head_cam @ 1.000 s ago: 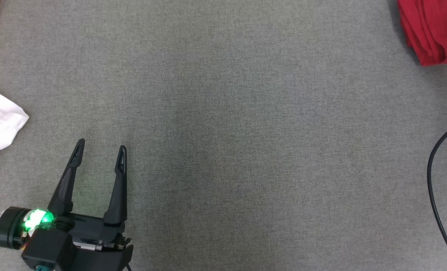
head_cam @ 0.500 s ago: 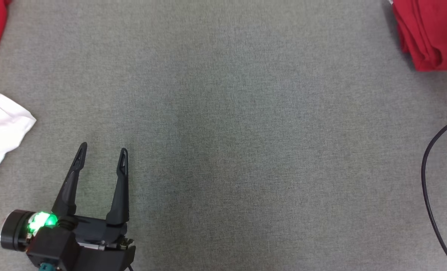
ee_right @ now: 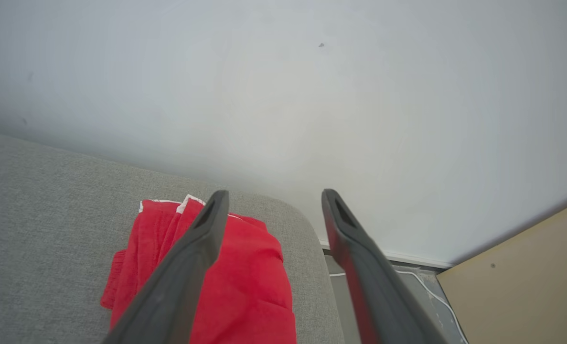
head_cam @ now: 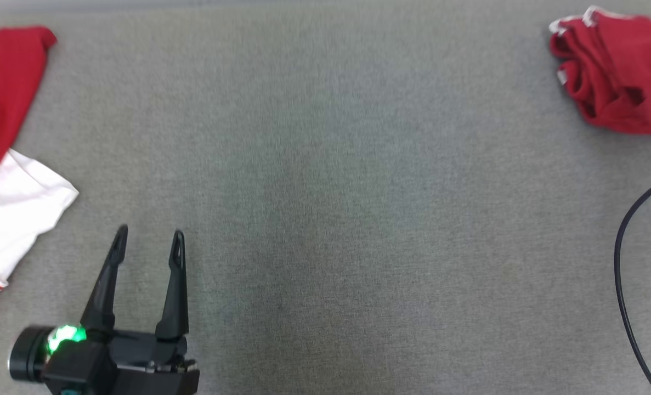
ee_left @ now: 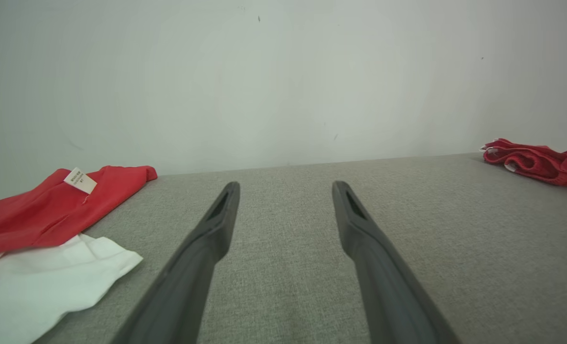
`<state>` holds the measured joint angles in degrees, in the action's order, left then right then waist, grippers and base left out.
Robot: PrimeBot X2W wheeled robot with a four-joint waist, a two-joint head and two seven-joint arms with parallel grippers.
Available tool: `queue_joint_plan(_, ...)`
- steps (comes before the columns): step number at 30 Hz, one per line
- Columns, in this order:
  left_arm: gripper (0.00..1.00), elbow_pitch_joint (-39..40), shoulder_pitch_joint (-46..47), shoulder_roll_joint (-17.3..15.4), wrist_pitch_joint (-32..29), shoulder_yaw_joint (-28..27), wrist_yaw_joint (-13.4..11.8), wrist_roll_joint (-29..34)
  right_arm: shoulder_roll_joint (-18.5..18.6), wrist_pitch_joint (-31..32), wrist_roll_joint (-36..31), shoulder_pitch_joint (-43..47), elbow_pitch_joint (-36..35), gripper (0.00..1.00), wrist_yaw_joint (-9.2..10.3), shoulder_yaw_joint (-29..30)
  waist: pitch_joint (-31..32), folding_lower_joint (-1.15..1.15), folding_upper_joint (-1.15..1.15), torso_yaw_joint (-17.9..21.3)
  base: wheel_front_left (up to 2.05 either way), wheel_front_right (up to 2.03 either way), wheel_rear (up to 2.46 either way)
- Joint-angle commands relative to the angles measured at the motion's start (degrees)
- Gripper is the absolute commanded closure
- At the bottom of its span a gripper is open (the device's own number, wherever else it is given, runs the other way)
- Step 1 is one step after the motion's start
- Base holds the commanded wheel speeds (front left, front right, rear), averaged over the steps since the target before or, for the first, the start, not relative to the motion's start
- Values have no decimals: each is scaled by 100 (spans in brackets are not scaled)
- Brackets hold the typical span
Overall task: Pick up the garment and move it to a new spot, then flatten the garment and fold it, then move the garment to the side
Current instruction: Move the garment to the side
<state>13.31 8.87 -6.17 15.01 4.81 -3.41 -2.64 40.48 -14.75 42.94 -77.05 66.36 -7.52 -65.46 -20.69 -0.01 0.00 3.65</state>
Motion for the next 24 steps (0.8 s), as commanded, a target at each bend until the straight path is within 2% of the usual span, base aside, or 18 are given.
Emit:
queue_joint_plan(1,0,-54,-128,15,23,-7,-24,-32,-57,-45,156,134,-86,0,6,107,273,1,0,4,0,0,0)
queue_joint_plan(4,0,-102,-250,46,23,-67,-66,-98,-109,-48,374,260,-577,0,6,481,483,1,0,37,0,0,0)
queue_joint_plan(5,0,-113,-334,61,23,-116,-77,-142,-128,-47,421,454,-932,0,6,784,592,1,0,67,0,0,0)
queue_joint_plan(9,0,-155,-522,98,23,-190,-124,-189,-325,-42,258,913,-1597,0,6,1484,872,1,0,125,0,0,0)
queue_joint_plan(19,0,-297,-916,193,23,-276,-150,-320,-939,-43,-748,2896,-3005,0,6,3552,1544,1,0,162,0,0,0)
queue_joint_plan(22,0,-326,-1011,207,23,-309,-139,-345,-1265,-42,-1128,3513,-3447,0,5,4051,1675,1,0,147,0,0,0)
queue_joint_plan(24,0,-347,-1040,210,23,-318,-133,-351,-1356,-42,-1259,3711,-3604,0,5,4181,1704,1,0,137,0,0,0)
